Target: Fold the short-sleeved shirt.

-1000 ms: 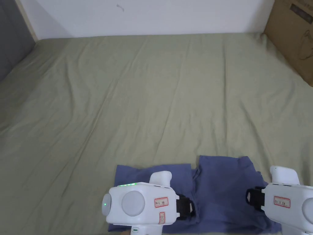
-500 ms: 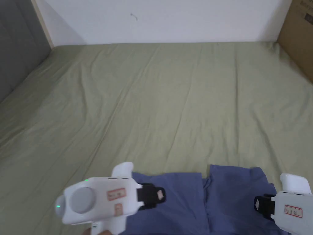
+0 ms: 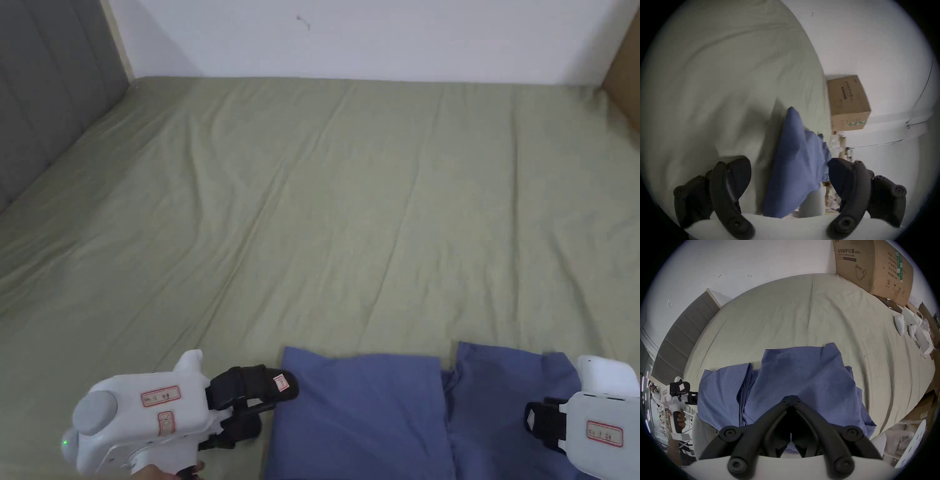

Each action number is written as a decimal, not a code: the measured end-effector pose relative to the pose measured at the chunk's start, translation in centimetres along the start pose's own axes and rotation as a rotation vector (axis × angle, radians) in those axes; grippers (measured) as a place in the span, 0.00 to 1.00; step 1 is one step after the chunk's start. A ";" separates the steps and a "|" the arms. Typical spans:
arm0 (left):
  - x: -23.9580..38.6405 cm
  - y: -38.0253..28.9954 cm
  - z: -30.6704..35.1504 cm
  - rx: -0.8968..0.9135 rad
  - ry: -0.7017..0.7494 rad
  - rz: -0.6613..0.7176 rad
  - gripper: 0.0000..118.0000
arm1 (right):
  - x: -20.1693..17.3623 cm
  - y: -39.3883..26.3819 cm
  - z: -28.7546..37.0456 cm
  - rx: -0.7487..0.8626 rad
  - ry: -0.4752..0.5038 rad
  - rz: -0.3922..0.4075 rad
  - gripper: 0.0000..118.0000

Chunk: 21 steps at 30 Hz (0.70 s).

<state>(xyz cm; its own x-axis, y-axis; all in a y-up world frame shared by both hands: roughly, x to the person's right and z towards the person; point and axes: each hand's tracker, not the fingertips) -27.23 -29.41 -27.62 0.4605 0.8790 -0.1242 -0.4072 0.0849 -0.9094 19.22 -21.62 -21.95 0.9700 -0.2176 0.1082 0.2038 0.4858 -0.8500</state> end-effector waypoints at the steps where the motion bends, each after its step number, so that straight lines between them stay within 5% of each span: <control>1: 2.5 -0.6 1.3 0.020 -0.070 0.002 0.87 | 0.2 0.3 -0.2 0.000 -0.003 0.004 0.00; 3: 3.1 -0.7 1.1 0.002 -0.188 0.020 0.85 | 0.3 0.8 -0.4 -0.004 -0.001 0.008 0.00; 4: 0.2 0.5 -0.5 -0.033 -0.204 0.047 0.76 | 0.2 0.9 -0.4 -0.005 -0.002 0.008 0.00; 5: 0.3 0.3 -0.7 -0.050 -0.240 0.066 0.36 | 0.1 0.9 -0.3 -0.004 -0.004 0.008 0.00; 6: 0.7 0.0 -0.7 -0.066 -0.220 0.066 0.07 | 0.1 0.9 -0.3 -0.003 -0.005 0.006 0.00; 9: -0.7 2.0 -2.8 -0.109 0.029 -0.087 0.06 | -0.1 1.0 -0.3 -0.009 0.002 -0.001 0.00; 13: -0.2 3.4 -2.6 -0.062 -0.100 -0.056 0.06 | -0.4 1.5 -0.3 -0.011 -0.013 -0.006 0.00; 21: 0.3 7.1 -1.0 -0.074 -0.032 -0.134 0.06 | -0.9 2.4 0.0 0.001 -0.001 -0.005 0.00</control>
<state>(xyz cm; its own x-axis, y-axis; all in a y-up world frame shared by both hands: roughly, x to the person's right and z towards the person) -29.19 -28.99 -34.46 0.4806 0.8768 0.0120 -0.2839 0.1685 -0.9439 18.80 -20.25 -24.04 0.9690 -0.2195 0.1129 0.2089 0.4855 -0.8489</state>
